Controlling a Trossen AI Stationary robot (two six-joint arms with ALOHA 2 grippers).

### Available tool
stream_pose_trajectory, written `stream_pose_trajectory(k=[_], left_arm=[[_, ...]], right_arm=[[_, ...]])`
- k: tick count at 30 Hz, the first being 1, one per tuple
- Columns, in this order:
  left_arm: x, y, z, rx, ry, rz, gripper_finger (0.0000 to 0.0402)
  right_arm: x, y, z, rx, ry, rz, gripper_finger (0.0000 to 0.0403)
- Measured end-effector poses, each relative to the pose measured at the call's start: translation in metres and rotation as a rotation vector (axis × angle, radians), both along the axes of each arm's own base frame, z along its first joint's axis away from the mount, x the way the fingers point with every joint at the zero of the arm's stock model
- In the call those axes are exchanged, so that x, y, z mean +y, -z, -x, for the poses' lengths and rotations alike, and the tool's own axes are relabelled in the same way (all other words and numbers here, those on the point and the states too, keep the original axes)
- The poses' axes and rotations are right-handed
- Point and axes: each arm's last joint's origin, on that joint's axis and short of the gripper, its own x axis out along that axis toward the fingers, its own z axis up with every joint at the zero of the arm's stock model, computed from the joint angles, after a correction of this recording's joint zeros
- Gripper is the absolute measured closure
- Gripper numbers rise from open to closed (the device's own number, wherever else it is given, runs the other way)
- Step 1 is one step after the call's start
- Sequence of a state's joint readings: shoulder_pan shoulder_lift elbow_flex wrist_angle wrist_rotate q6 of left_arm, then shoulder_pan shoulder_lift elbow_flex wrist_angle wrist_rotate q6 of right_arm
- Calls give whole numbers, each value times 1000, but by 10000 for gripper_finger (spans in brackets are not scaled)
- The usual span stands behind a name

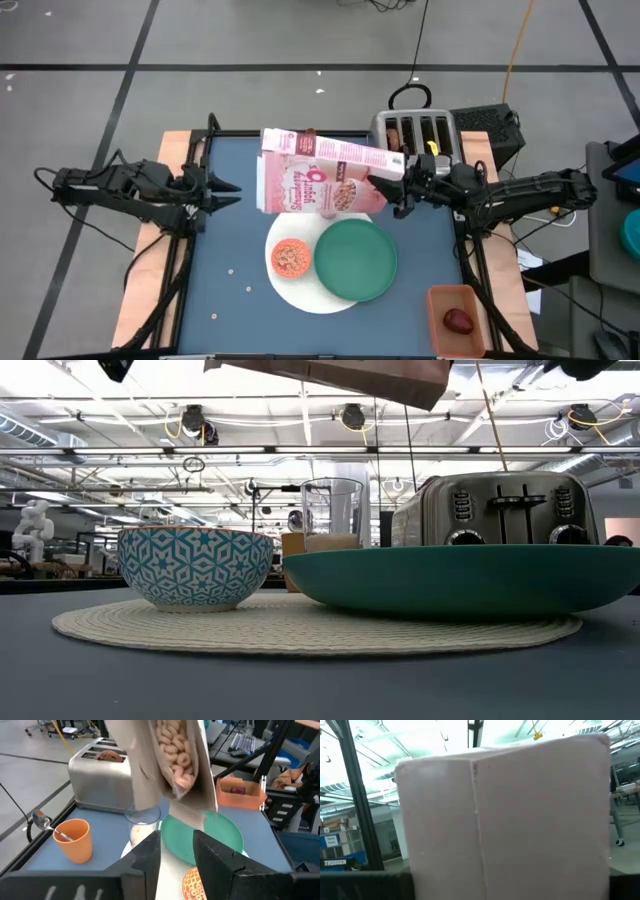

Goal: Arrange a breakfast setting
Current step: Pour the cereal into the orange bowl

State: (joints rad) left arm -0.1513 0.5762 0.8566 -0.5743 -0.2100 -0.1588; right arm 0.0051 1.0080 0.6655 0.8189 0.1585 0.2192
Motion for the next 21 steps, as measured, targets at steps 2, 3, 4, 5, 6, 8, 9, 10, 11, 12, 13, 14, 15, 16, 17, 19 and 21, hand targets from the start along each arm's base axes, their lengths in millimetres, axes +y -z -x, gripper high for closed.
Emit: stream_pose_trajectory(k=[2,3,4,5,6,8,9,10,11,12,13,14,15,16,17,19,21], left_arm=[[0,1,-3,11,0,-9,256],[0,1,-4,15,-24,-5,245],[1,2,-6,18,-69,9,234],[2,3,-8,23,-120,21,224],[2,4,-10,31,-159,22,215],[3,6,-14,47,-181,1,205],[2,6,-15,51,-177,-7,202],[2,7,-16,55,-174,-10,201],[2,7,-16,55,-170,-10,200],[2,6,-16,54,-170,-10,200],[2,6,-16,54,-169,-13,199],[2,6,-16,55,-168,-17,199],[2,6,-16,55,-167,-19,199],[2,6,-16,55,-166,-19,199],[2,6,-16,55,-166,-17,199],[2,7,-19,57,-170,-5,199],[1,6,-23,42,-172,7,199]], right_arm=[[-1,-1,0,-6,4,1,200],[-2,-1,0,-11,6,1,200],[-2,-2,1,-18,9,1,200],[-3,-2,1,-27,11,1,200],[-3,-3,2,-38,12,1,200],[-3,-5,2,-55,15,4,200],[-3,-5,2,-59,18,8,200],[-3,-6,3,-61,20,13,200],[-3,-6,3,-63,23,22,200],[-3,-6,3,-67,24,24,200],[-3,-7,3,-73,24,24,200],[-3,-8,4,-84,25,25,200],[-4,-9,4,-98,27,27,200],[-4,-10,5,-111,30,31,200],[-4,-11,6,-124,32,36,200],[-4,-14,7,-149,40,49,200],[-4,-16,8,-173,45,59,200]])
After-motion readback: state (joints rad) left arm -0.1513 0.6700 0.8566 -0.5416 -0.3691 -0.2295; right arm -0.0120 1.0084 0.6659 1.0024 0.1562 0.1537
